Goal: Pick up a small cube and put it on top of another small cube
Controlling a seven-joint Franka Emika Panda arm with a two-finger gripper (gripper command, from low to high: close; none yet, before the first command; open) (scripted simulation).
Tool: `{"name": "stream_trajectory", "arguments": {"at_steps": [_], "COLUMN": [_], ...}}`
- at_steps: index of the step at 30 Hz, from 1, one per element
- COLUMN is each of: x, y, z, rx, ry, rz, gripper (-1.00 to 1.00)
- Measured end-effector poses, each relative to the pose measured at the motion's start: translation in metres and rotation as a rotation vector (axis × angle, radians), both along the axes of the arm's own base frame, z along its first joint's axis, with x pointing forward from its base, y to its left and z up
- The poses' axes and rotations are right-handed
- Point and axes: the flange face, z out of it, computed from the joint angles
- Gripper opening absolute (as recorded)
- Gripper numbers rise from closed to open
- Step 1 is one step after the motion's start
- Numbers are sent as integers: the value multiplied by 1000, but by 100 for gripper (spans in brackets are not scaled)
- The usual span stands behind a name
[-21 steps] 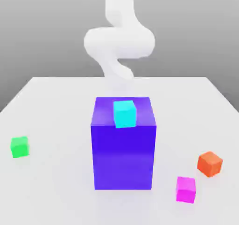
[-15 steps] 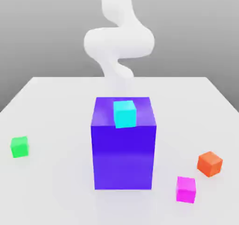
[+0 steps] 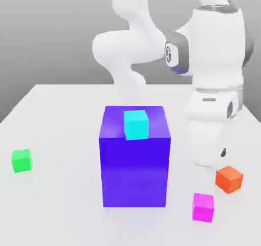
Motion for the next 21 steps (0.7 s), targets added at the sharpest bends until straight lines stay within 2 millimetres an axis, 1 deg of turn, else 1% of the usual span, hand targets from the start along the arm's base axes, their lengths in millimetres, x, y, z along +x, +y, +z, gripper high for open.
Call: {"name": "stream_trajectory", "arguments": {"at_steps": [3, 8, 9, 14, 15, 16, 18, 21], "x": [-21, -26, -27, -27, -27, -27, -26, -27], "y": [5, 6, 6, 6, 6, 6, 7, 6], "z": [-53, -115, -124, -124, -129, -125, -108, -75], "rx": [-52, -65, -65, -66, -66, -66, -67, -66], "ry": [63, 79, 80, 82, 82, 82, 81, 82], "rz": [129, 165, 165, 165, 165, 165, 166, 165], "gripper": [0, 0, -100, -100, -100, -100, -100, -100]}}
